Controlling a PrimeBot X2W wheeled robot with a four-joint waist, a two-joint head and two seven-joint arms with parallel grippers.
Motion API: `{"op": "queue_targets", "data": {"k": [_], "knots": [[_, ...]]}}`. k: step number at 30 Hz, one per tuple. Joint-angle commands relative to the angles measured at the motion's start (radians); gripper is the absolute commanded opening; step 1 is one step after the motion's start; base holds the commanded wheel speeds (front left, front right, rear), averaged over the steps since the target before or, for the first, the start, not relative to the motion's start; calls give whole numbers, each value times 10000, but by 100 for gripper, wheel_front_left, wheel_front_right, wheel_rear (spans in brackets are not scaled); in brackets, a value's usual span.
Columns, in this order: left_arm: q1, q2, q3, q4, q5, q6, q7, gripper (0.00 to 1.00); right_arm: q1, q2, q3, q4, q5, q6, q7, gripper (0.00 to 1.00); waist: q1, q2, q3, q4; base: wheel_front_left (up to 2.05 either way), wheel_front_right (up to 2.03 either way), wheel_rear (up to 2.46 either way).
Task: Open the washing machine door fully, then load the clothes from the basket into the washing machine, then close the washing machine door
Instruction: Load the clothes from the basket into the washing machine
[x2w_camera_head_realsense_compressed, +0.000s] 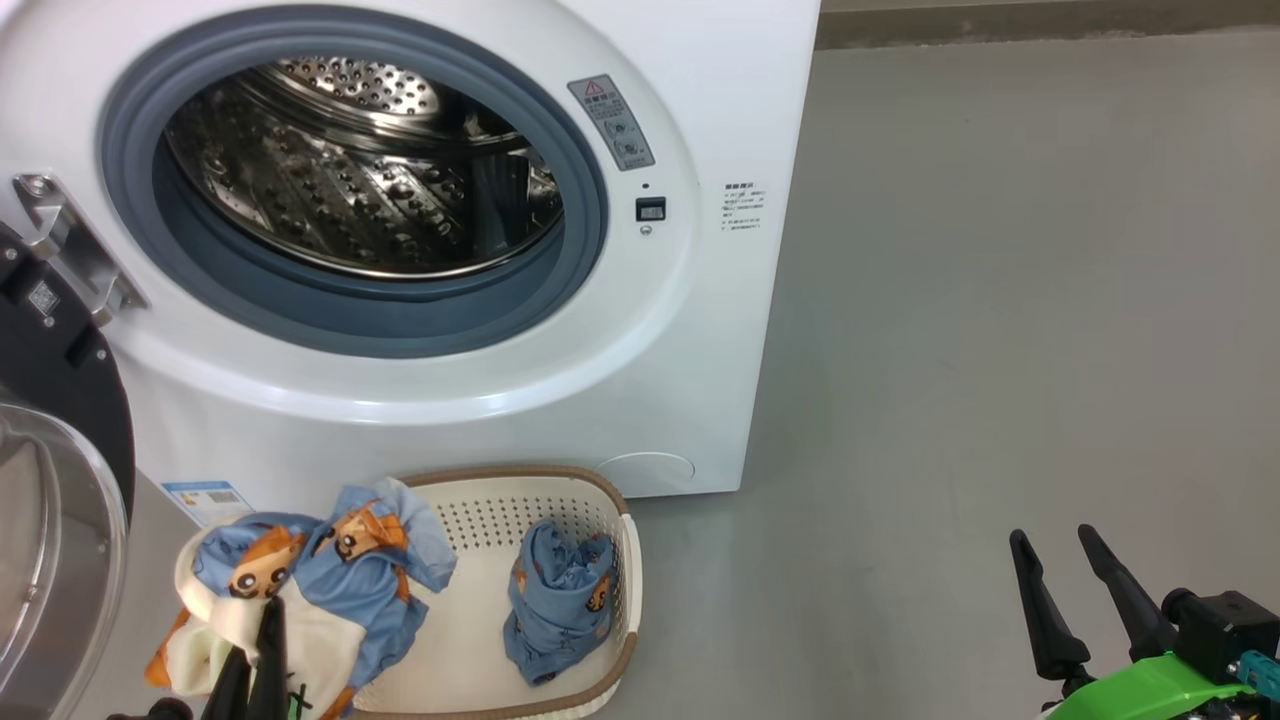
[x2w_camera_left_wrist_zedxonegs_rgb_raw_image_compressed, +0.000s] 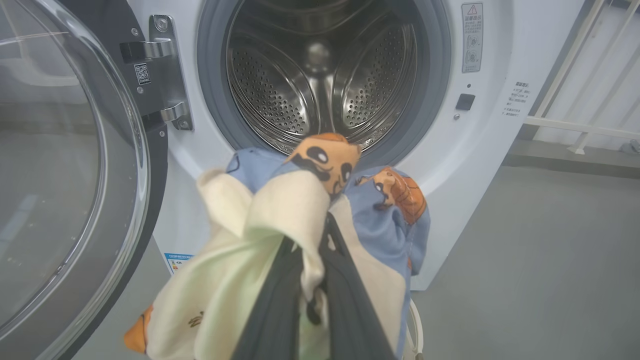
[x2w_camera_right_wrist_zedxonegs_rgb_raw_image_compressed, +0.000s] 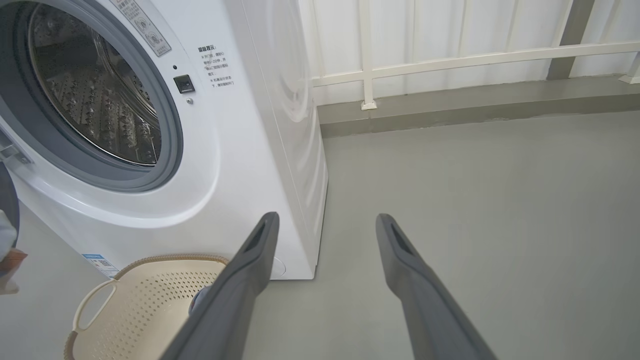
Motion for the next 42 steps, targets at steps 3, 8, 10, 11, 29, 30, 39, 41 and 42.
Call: {"op": "queue_targets", "data": {"k": [3, 8, 10, 11, 29, 30, 39, 41, 42], "knots": [[-242, 134, 344, -327, 18, -15, -64, 0, 10, -136, 159, -298, 86, 16, -49, 100, 0, 0, 108, 16, 0, 0, 0], [-519, 196, 369, -320, 7, -15, -64, 0, -115, -75, 111, -367, 70, 16, -49, 100, 0, 0, 408, 13, 0, 0, 0], [-703, 248, 306, -313, 36, -15, -64, 0, -211, -43, 86, -390, 66, 16, -49, 100, 0, 0, 576, 5, 0, 0, 0], [-821, 268, 292, -303, 39, -15, -64, 0, -271, -25, 75, -407, 64, 16, -49, 100, 0, 0, 687, -2, 0, 0, 0], [-6418, 1122, 51, 1274, -269, -15, -65, 0, -2163, 774, 103, -745, 81, 16, -49, 100, 0, 0, 3775, -859, 0, 0, 0], [-6817, 1204, 16, 1492, -304, -15, -65, 0, -2260, 829, 115, -761, 84, 16, -49, 100, 0, 0, 3912, -935, 0, 0, 0], [-9423, 1896, -233, 3777, -634, -15, -65, 0, -2791, 1184, 347, -751, 163, 16, -49, 100, 0, 0, 4583, -1733, 0, 0, 0], [-9950, 2132, -337, 4392, -663, -15, -65, 0, -2883, 1241, 466, -731, 185, 16, -49, 100, 0, 0, 4657, -1976, 0, 0, 0], [-10204, 2177, -288, 4670, -790, -15, -65, 0, -2914, 1264, 512, -721, 197, 16, -49, 100, 0, 0, 4680, -2086, 0, 0, 0]]}}
